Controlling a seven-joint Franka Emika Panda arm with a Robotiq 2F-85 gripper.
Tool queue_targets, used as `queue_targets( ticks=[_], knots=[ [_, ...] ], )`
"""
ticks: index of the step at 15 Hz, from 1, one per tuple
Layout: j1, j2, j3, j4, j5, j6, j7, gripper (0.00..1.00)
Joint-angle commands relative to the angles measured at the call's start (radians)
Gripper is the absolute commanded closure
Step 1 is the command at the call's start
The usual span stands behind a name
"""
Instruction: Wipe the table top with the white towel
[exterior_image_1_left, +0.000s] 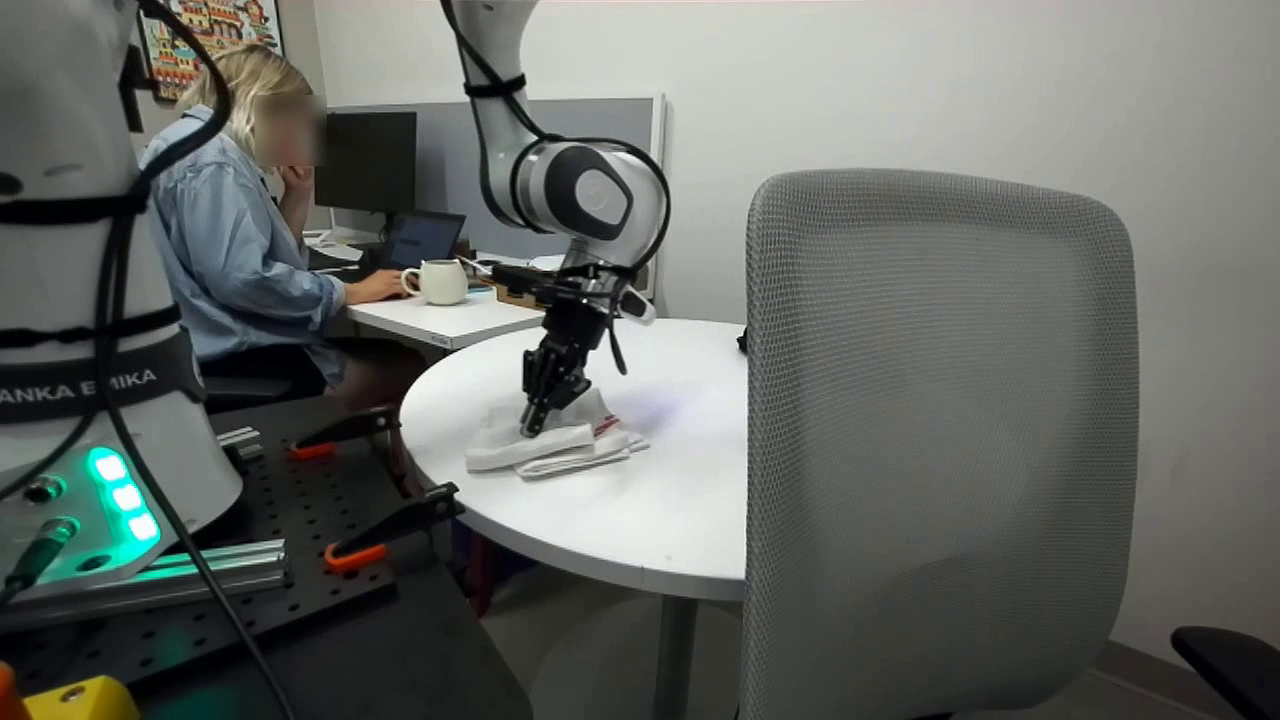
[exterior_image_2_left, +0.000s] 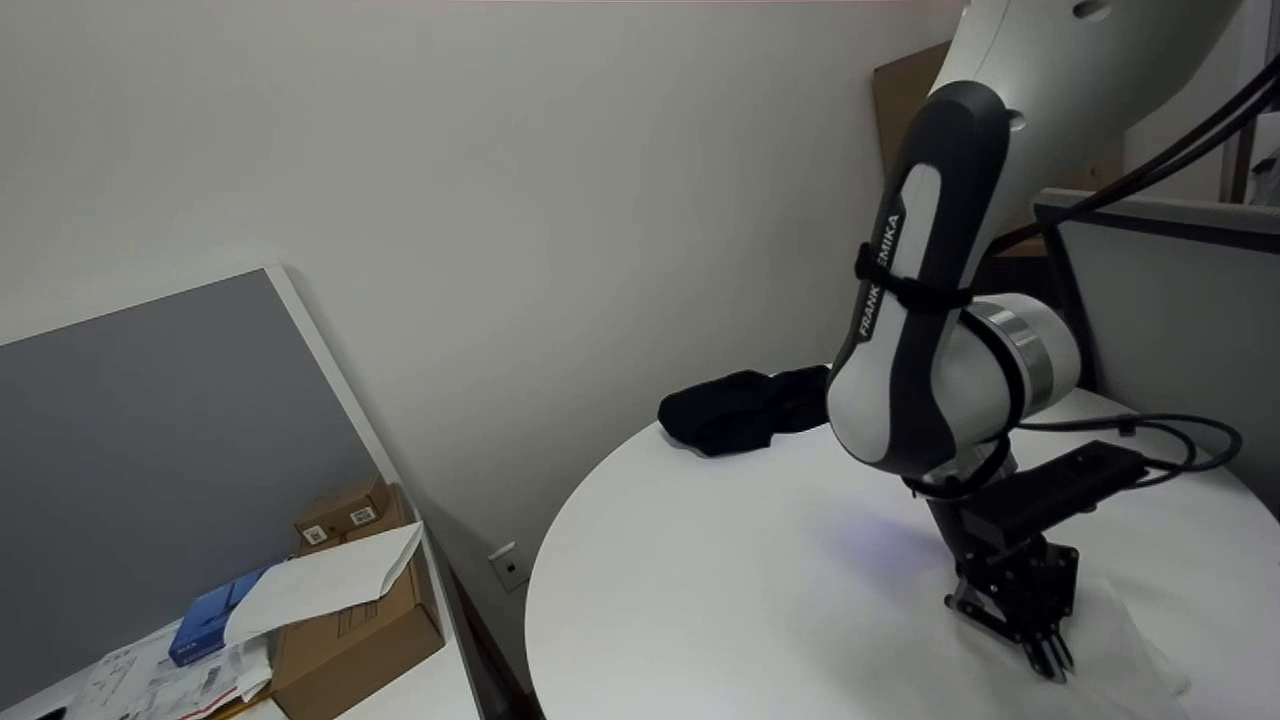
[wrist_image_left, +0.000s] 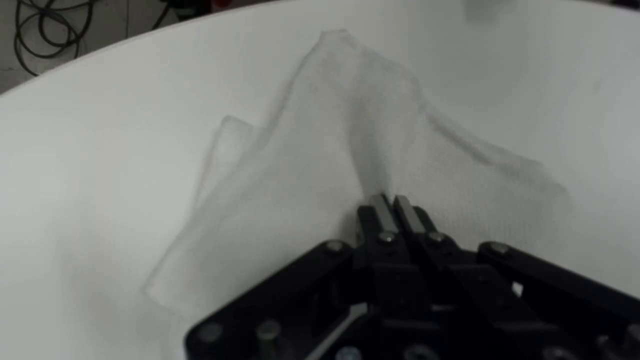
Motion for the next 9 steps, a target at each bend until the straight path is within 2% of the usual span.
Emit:
queue_targets(
  ticks=[1,4,9],
  knots=[
    [0.071,-0.087,0.088,-0.127,0.051,0.07,-0.001,0.96],
    [0.131,-0.04,0.131,-0.067,0.044,0.092,0.016,0.96],
    [0.176,0.093,0.088,0.111,-0.028,0.069,0.034,0.96]
  ],
)
